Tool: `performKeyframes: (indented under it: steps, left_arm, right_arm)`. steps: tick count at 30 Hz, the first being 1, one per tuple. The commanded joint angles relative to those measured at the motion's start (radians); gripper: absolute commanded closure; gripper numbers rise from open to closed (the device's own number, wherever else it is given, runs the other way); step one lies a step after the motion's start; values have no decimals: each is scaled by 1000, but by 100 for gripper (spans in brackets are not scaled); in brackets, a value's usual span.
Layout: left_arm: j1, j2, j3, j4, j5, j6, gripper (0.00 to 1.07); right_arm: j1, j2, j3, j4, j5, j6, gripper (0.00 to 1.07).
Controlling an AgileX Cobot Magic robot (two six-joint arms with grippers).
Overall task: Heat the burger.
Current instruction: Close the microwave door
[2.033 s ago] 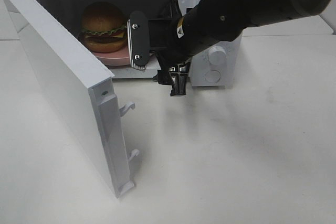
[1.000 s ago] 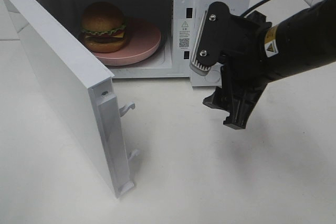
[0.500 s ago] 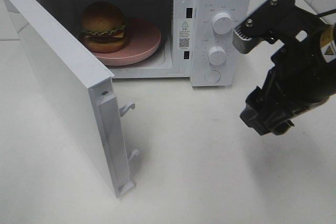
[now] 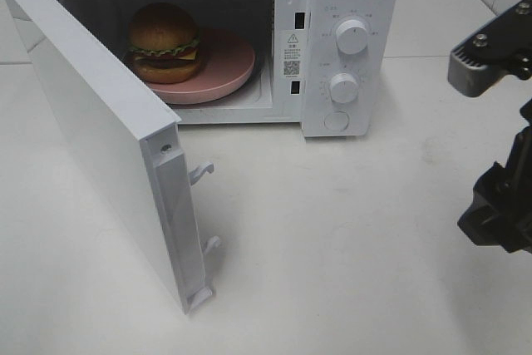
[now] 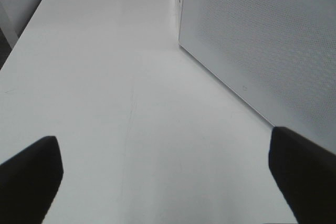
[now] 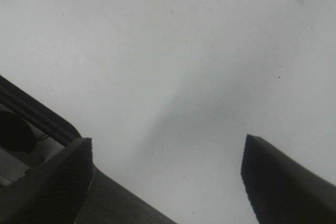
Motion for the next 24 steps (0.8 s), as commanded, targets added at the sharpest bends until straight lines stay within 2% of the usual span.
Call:
performKeyframes:
  steps: [1,11,13,15,16,17,19,22,24]
  left_arm:
    - [-1,-17,1,-5,-13,0,7]
    - [-1,-17,1,-5,-13,0,7]
    - [-1,-17,1,-5,-13,0,7]
    - [-1,-17,1,-5,-13,0,7]
    - [-1,-17,1,-5,-13,0,7]
    - [-1,-17,1,-5,-13,0,7]
    - [-1,-17,1,-5,-13,0,7]
    - [-1,-17,1,-5,-13,0,7]
    - [-1,-17,1,-5,-13,0,7]
  right_arm:
    - [0,-68,4,10,35,8,31]
    - [-4,-238,4,21,98,10,31]
    - [-99,-293,31,51,107,7,31]
    - [-127,-311,44,51,106,2,31]
    - [-194,-349,72,50,105,-7,31]
    - [-194,-349,72,50,105,-7,31]
    - [-259,-410,109,42,104,-11,31]
    - [-275,-436,123,42,104,-10,31]
    - [-319,-517,162,43,103,-8,31]
